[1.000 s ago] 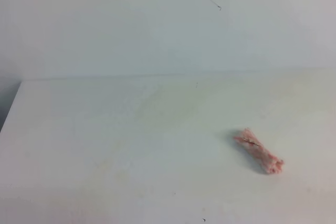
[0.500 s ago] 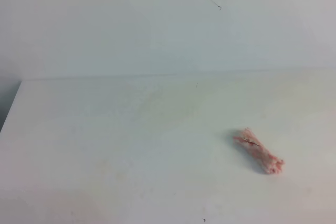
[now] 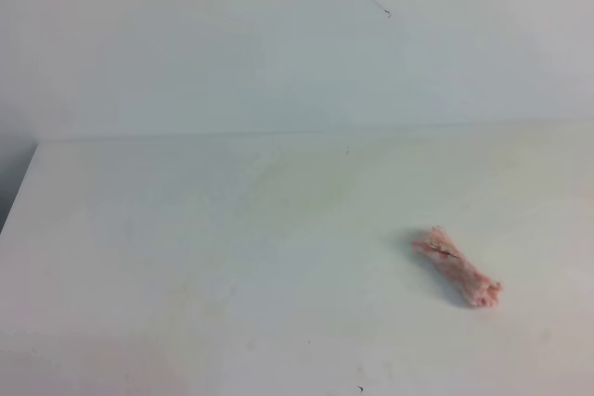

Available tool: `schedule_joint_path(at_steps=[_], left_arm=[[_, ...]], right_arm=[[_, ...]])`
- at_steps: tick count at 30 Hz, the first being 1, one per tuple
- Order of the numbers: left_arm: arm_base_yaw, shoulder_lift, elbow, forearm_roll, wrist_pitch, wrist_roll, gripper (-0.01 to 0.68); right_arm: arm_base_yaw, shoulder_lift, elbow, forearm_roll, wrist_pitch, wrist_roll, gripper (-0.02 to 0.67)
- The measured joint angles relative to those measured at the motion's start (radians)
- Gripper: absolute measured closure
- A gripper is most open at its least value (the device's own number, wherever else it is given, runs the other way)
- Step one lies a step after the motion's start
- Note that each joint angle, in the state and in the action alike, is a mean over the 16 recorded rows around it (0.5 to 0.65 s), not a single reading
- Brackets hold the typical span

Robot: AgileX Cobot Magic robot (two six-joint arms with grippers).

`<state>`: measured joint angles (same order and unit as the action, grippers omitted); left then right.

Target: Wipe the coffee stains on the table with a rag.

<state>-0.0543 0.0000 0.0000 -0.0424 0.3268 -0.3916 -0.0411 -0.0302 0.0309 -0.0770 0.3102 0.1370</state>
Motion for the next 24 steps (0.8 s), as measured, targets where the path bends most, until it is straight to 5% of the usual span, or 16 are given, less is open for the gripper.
schedule_joint_path(at_steps=[24], left_arm=[[0.000, 0.000, 0.000, 0.000, 0.000, 0.000, 0.672]], right_arm=[[-0.047, 0.000, 0.000, 0.000, -0.003, 0.000, 0.653]])
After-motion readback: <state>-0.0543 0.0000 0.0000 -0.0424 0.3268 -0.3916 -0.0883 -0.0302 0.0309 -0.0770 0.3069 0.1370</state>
